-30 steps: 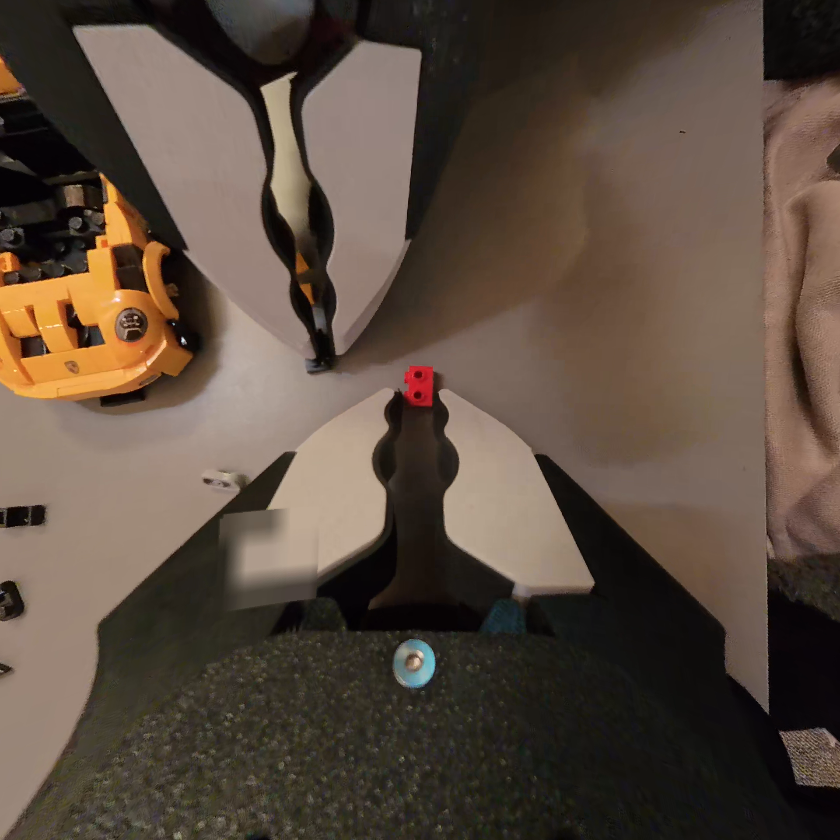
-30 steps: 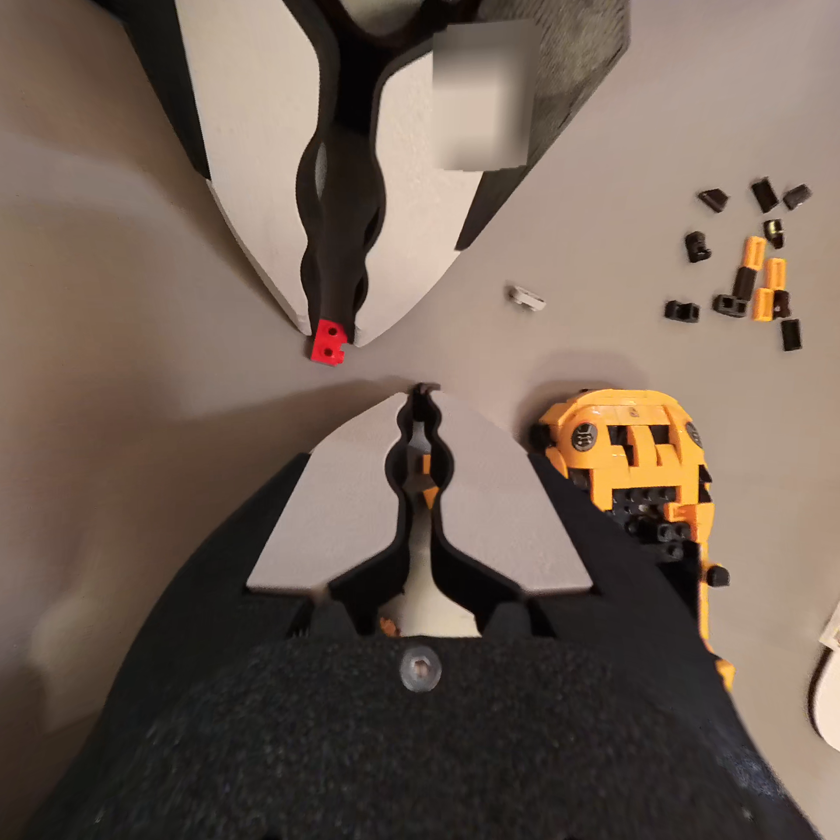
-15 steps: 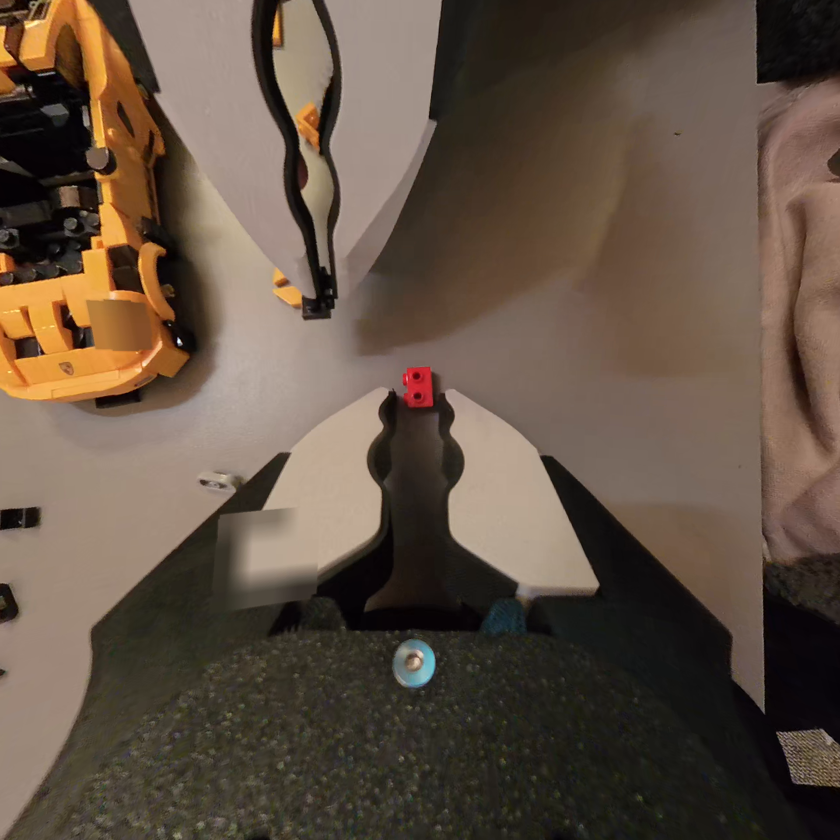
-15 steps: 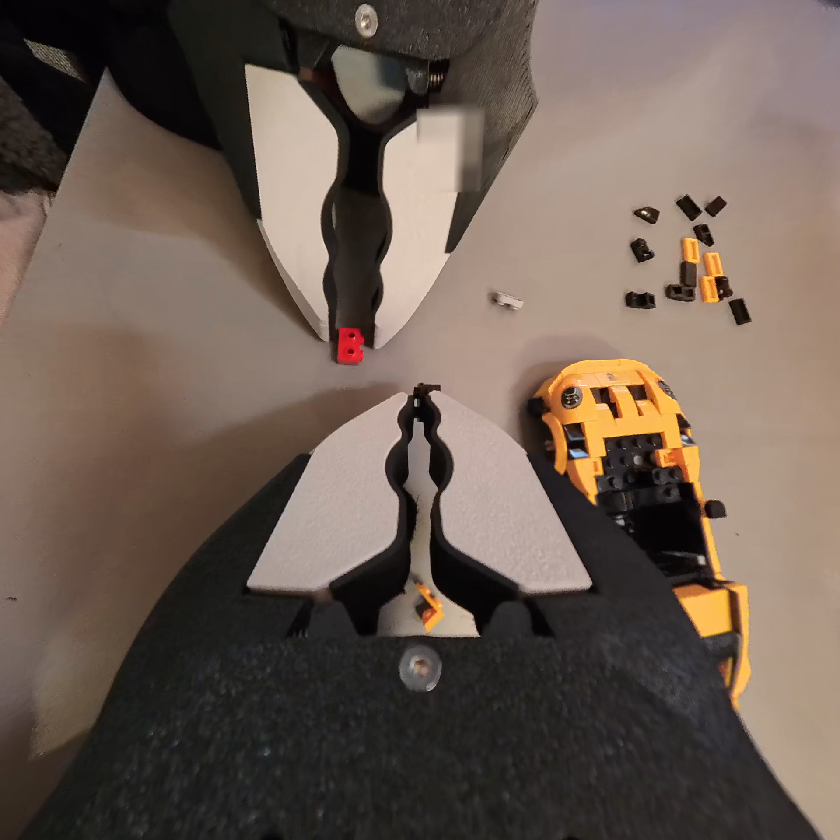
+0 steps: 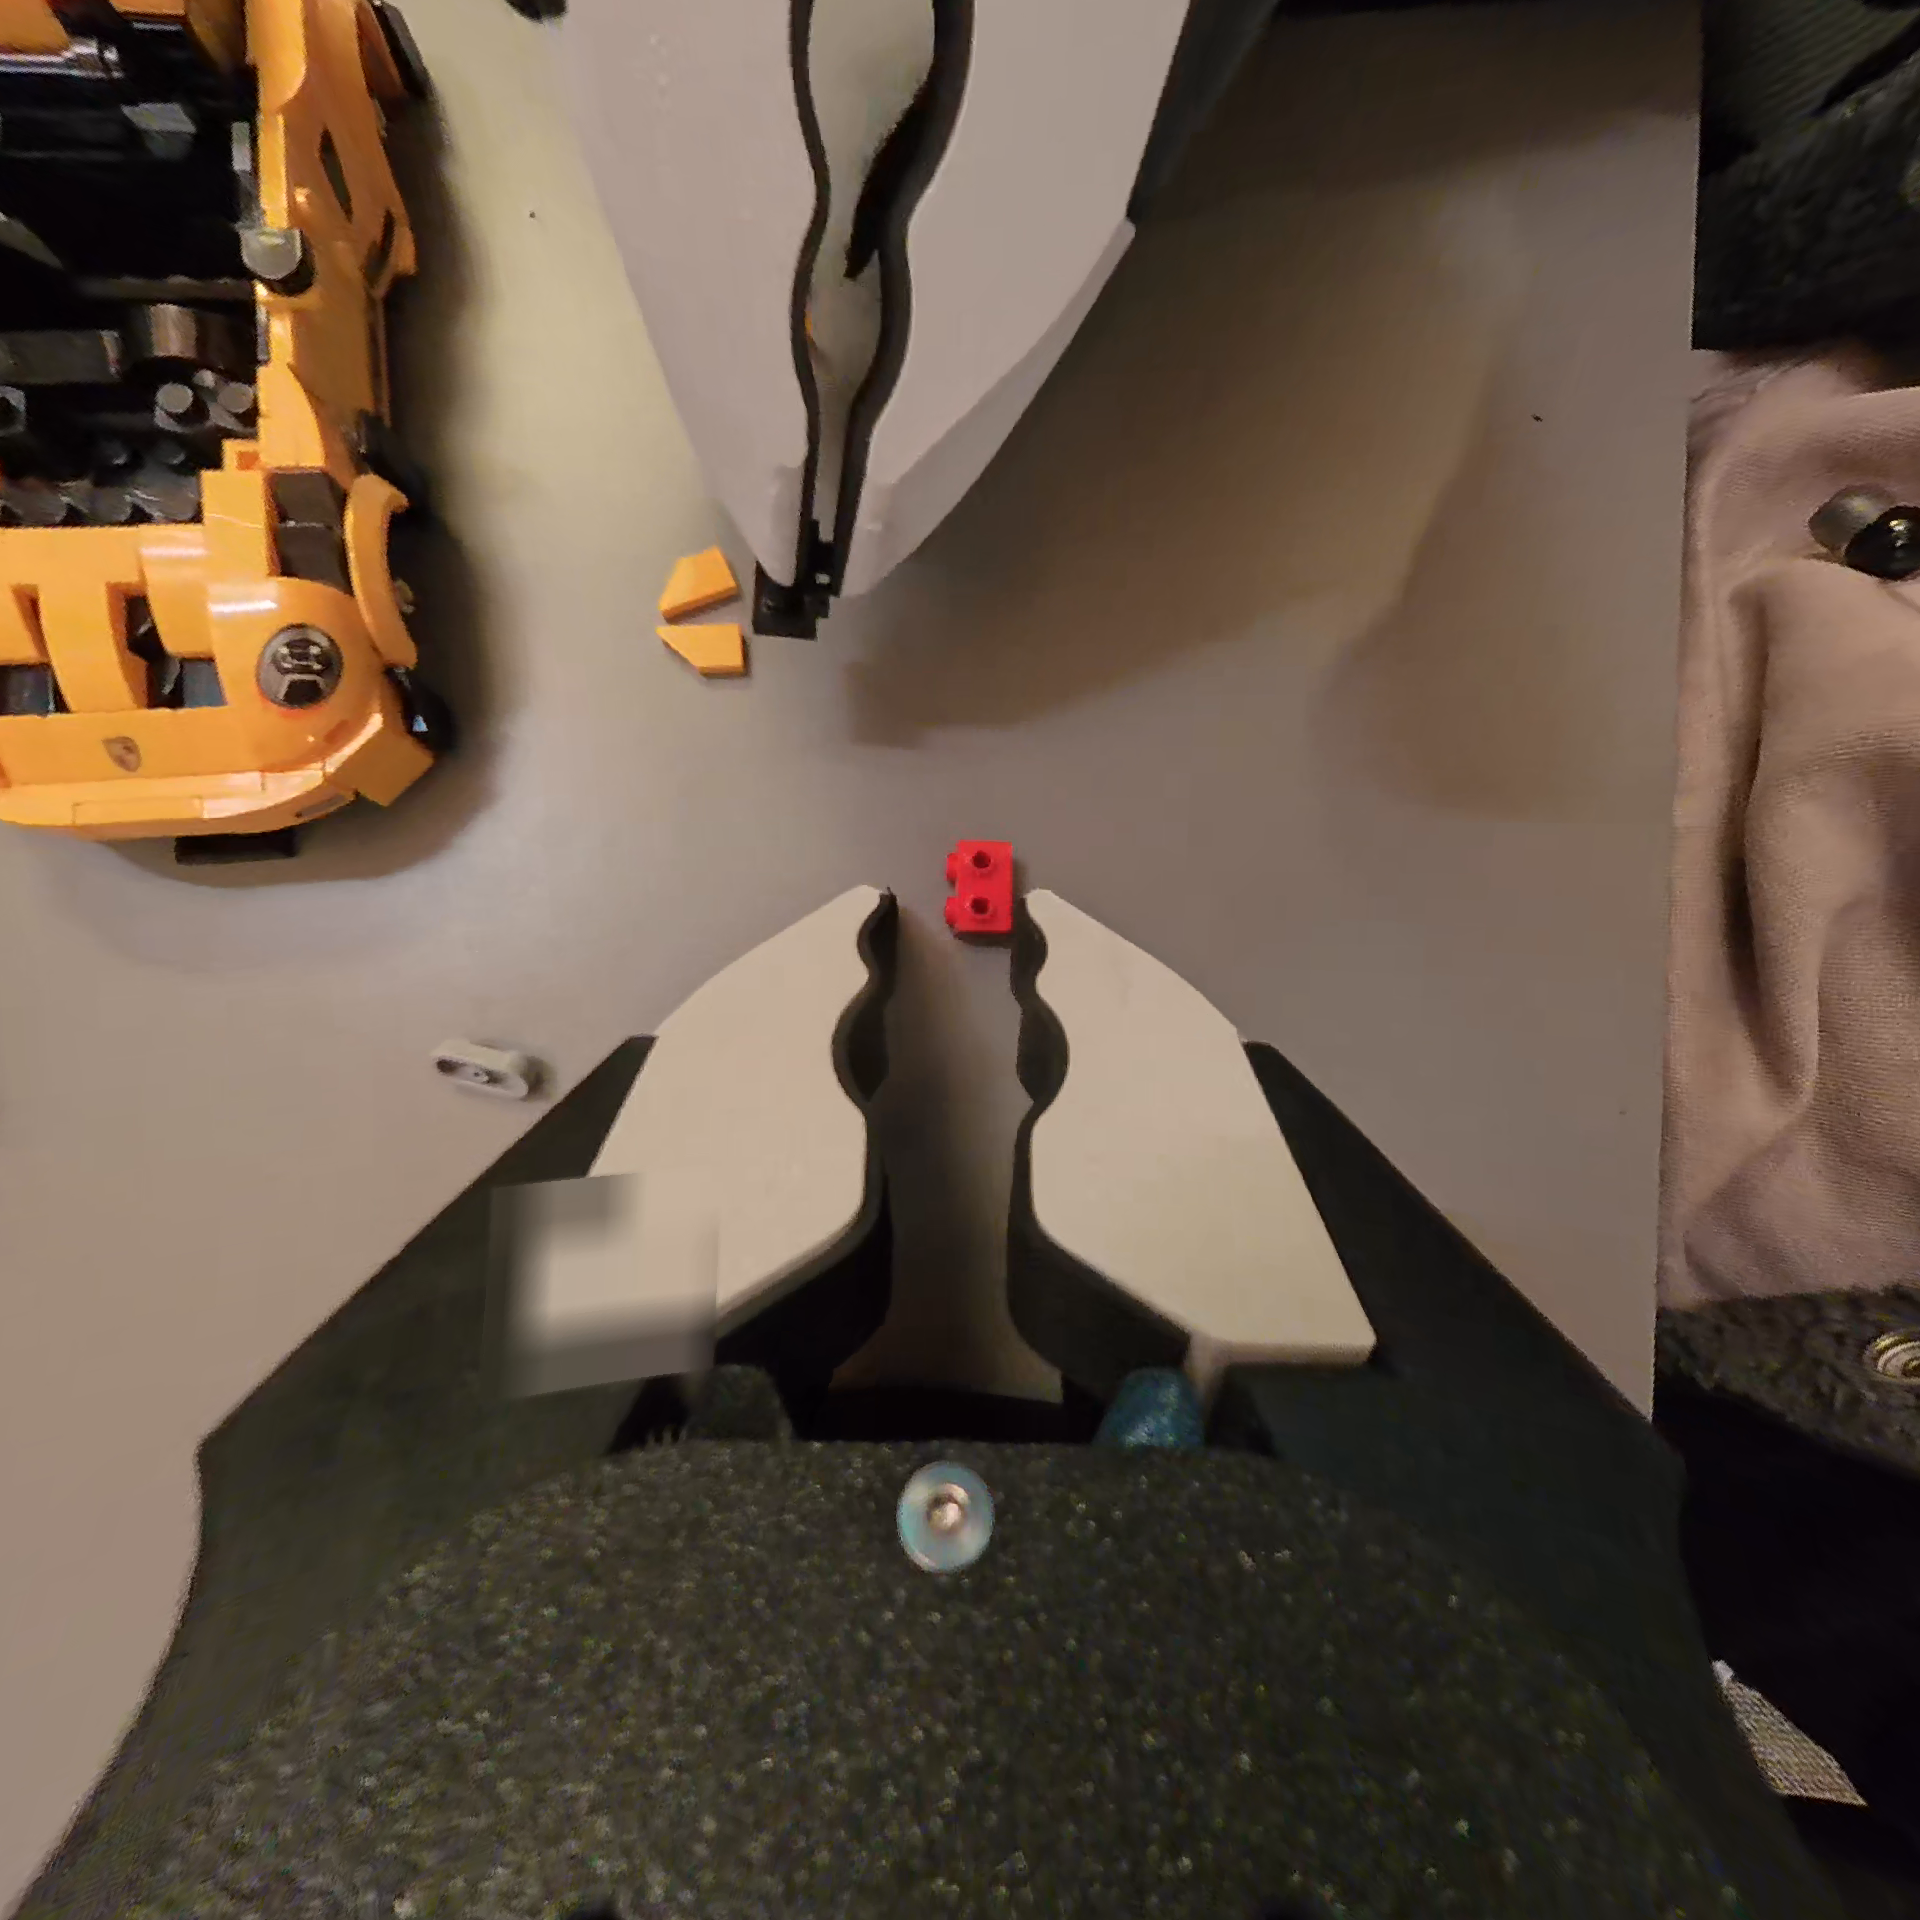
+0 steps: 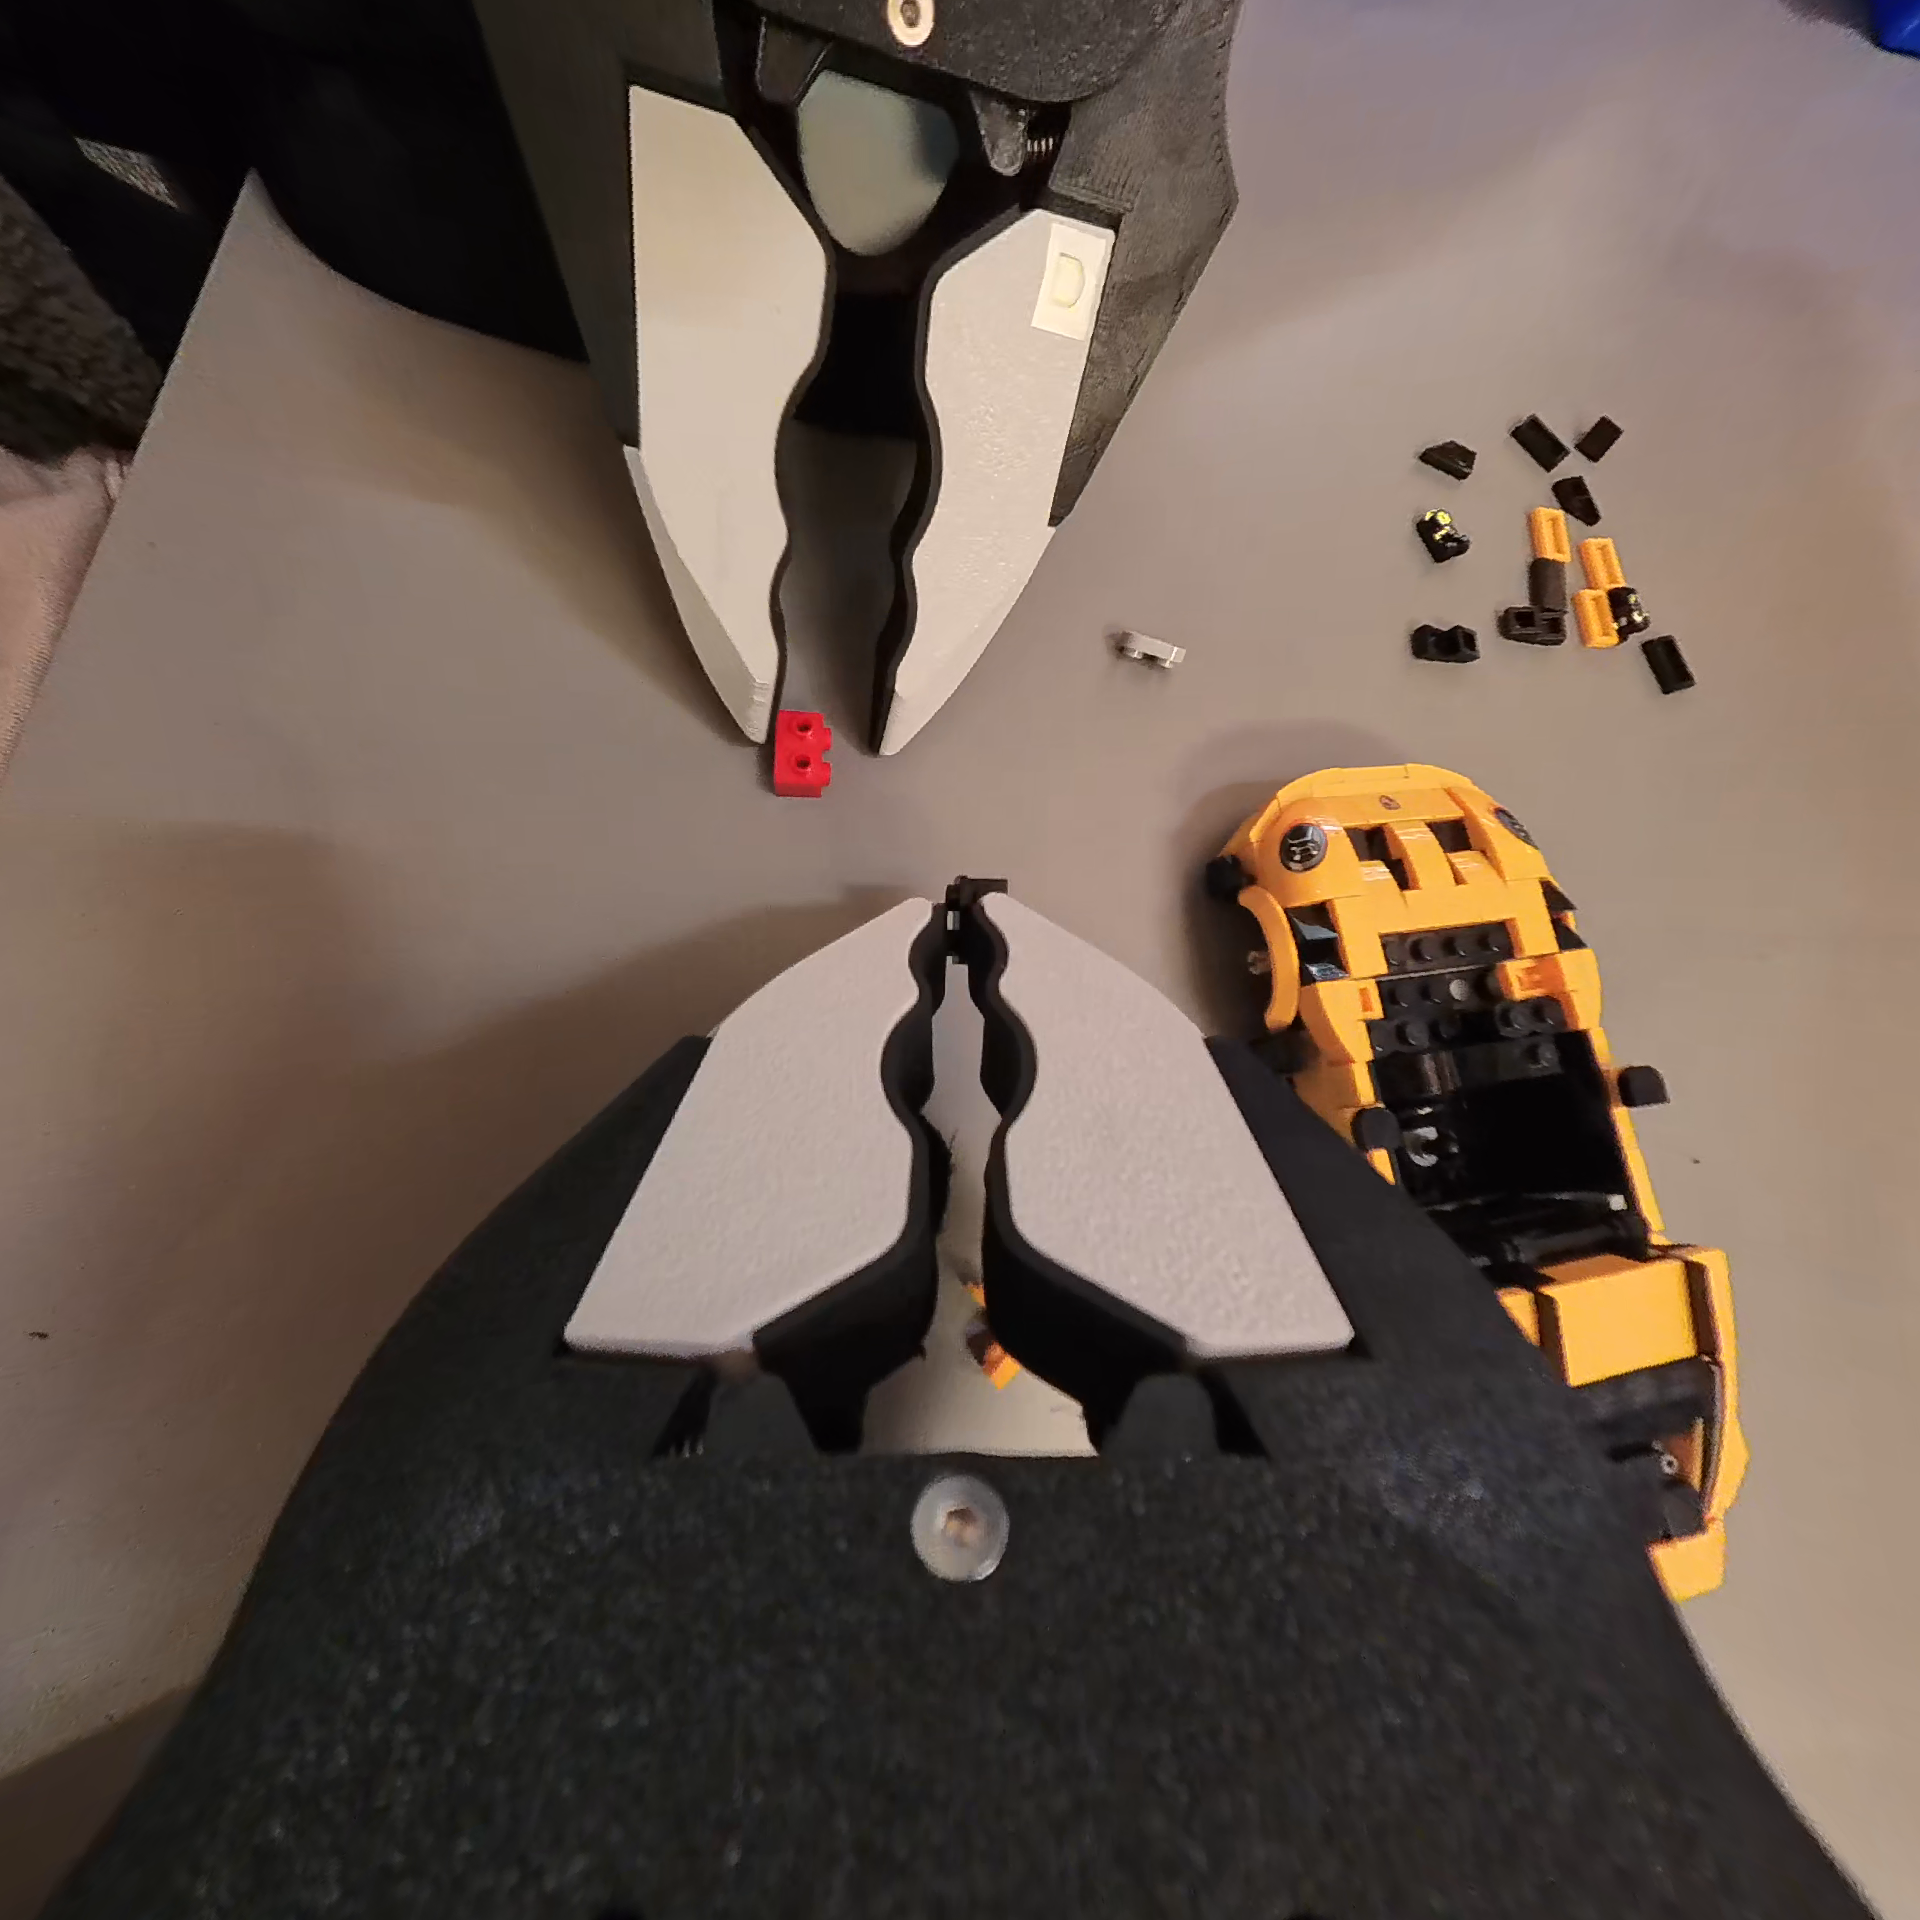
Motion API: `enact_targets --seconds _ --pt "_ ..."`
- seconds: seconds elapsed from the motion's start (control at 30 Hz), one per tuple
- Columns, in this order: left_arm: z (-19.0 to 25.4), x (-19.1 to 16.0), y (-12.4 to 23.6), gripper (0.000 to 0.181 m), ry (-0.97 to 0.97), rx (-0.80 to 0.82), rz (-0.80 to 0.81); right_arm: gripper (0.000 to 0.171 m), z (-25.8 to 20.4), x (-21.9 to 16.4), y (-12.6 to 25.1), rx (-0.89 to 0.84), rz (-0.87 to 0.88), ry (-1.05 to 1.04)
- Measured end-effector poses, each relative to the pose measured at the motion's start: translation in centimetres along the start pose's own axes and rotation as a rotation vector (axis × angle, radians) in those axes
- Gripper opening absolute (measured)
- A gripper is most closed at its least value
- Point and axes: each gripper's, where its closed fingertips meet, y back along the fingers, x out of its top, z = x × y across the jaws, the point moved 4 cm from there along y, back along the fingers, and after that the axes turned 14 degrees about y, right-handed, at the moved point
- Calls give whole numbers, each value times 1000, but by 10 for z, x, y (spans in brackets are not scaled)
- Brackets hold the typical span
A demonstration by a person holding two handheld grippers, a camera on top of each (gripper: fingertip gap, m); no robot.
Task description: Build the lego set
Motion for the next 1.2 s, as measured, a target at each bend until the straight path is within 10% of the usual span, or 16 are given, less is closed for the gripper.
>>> enact_targets --seconds 0.53,1.2 --pt "2 5 -4 11 -240 172 18 3 -2 1 4 -10 24 6" --pt "2 8 -3 21 -78 72 44 3 -11 8 1 30 64 20"
